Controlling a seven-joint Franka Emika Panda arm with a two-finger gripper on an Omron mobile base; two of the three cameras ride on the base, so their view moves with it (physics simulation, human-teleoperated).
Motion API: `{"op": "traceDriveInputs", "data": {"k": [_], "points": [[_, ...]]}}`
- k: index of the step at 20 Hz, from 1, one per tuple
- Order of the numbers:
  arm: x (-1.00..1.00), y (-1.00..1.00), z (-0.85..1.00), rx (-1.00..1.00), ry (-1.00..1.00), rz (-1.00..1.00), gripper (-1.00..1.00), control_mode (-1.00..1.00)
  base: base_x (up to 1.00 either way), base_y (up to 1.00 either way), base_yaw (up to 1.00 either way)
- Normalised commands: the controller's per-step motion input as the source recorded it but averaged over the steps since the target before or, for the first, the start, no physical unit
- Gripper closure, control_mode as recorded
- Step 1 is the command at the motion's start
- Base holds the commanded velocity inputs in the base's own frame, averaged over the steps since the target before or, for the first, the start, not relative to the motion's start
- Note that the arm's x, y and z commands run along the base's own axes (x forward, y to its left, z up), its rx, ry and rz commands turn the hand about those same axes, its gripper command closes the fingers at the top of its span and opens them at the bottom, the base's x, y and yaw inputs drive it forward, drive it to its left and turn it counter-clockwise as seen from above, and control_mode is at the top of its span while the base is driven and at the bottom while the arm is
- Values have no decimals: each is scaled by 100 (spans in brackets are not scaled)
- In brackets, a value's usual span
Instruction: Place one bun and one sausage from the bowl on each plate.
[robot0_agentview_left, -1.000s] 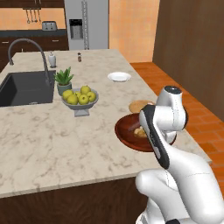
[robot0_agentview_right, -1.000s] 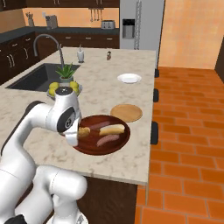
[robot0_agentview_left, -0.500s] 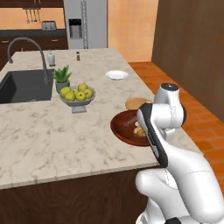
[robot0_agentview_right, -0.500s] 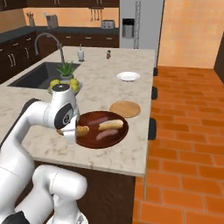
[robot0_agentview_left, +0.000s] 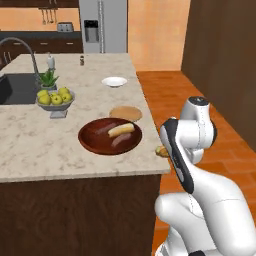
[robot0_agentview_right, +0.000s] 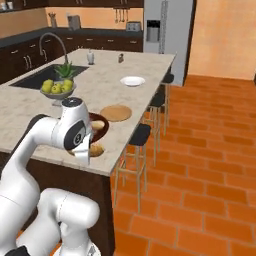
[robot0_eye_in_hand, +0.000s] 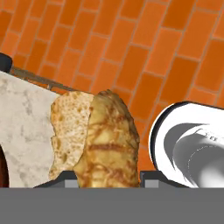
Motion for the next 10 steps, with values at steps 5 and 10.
{"op": "traceDriveInputs", "data": {"k": [5, 10], "points": [[0, 0, 0, 0, 0, 0, 100, 100, 0, -98, 68], [0, 0, 0, 0, 0, 0, 100, 100, 0, -78, 81]]}}
